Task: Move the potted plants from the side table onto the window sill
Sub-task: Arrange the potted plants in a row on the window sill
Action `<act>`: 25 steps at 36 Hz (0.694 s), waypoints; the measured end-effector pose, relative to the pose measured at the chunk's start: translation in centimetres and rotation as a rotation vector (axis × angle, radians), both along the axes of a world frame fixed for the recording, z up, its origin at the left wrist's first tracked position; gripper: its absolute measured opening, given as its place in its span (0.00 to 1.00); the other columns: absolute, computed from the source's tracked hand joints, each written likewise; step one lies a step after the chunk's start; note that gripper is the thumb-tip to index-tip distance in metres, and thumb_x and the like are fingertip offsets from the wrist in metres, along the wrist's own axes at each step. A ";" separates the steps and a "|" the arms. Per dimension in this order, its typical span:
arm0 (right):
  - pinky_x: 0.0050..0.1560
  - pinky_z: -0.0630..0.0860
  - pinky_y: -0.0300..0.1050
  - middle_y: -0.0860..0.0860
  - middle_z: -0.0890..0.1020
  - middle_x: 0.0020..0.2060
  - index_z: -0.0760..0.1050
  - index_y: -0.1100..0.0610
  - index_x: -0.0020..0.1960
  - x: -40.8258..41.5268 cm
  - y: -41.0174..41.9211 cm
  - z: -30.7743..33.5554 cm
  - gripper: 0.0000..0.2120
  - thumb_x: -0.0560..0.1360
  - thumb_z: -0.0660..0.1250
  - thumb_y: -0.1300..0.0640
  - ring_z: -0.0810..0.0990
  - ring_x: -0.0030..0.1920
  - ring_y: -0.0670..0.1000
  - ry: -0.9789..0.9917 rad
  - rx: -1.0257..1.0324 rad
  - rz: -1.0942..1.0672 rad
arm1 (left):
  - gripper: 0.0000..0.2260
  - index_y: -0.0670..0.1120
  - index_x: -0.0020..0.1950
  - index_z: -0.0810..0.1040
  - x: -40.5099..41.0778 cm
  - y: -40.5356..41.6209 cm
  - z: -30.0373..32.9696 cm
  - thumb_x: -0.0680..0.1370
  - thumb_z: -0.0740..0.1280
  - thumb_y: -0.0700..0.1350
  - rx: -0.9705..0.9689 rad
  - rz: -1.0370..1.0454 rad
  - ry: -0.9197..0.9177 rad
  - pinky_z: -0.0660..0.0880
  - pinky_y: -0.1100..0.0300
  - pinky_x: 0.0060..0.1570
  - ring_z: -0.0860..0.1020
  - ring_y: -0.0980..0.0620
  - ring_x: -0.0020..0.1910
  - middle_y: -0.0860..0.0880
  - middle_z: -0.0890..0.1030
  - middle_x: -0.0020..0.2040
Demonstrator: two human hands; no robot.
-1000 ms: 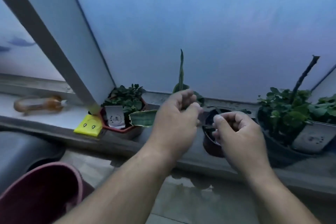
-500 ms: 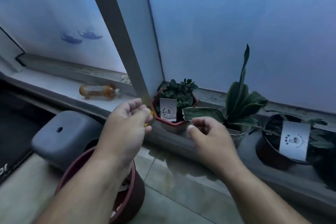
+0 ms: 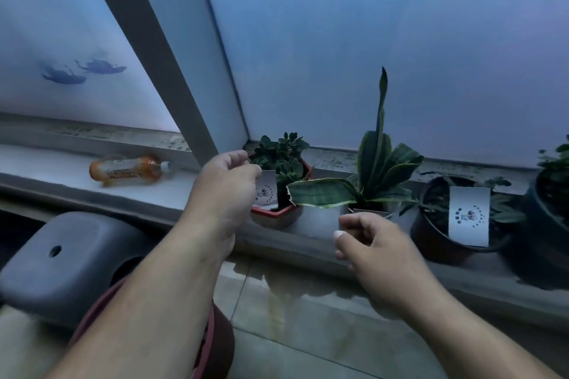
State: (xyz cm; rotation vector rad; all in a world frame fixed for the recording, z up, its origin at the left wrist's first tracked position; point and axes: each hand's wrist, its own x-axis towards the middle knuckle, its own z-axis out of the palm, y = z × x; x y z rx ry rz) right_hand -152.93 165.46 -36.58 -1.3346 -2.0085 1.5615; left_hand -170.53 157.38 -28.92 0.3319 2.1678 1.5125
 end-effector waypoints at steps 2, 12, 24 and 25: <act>0.56 0.82 0.55 0.45 0.85 0.48 0.78 0.48 0.63 0.1 -0.6 0.2 0.15 0.77 0.70 0.50 0.85 0.50 0.47 -0.022 0.001 0.005 | 0.16 0.48 0.67 0.75 -0.4 0.0 -0.1 0.79 0.67 0.42 -0.005 -0.012 -0.008 0.76 0.47 0.64 0.78 0.50 0.61 0.49 0.79 0.62; 0.67 0.74 0.42 0.47 0.80 0.62 0.72 0.53 0.71 -4.9 -3.0 1.8 0.21 0.79 0.66 0.64 0.79 0.62 0.43 0.065 -0.070 -0.010 | 0.21 0.47 0.69 0.75 -3.7 -0.6 -1.9 0.75 0.66 0.42 -0.034 -0.028 -0.110 0.76 0.45 0.64 0.78 0.47 0.61 0.46 0.79 0.63; 0.38 0.75 0.35 0.44 0.80 0.50 0.72 0.50 0.59 -12.8 -2.9 0.8 0.16 0.78 0.62 0.68 0.82 0.57 0.52 0.101 -0.192 -0.049 | 0.11 0.45 0.46 0.79 -4.8 -0.4 -4.4 0.75 0.61 0.32 -0.088 -0.169 -0.093 0.67 0.72 0.24 0.74 0.58 0.32 0.49 0.79 0.40; 0.35 0.73 0.34 0.41 0.78 0.44 0.69 0.47 0.53 -12.9 -2.9 0.6 0.16 0.78 0.62 0.69 0.83 0.55 0.51 0.097 -0.188 -0.042 | 0.11 0.46 0.48 0.79 -4.9 -0.5 -4.5 0.75 0.61 0.32 -0.090 -0.164 -0.082 0.67 0.73 0.25 0.74 0.58 0.34 0.51 0.80 0.42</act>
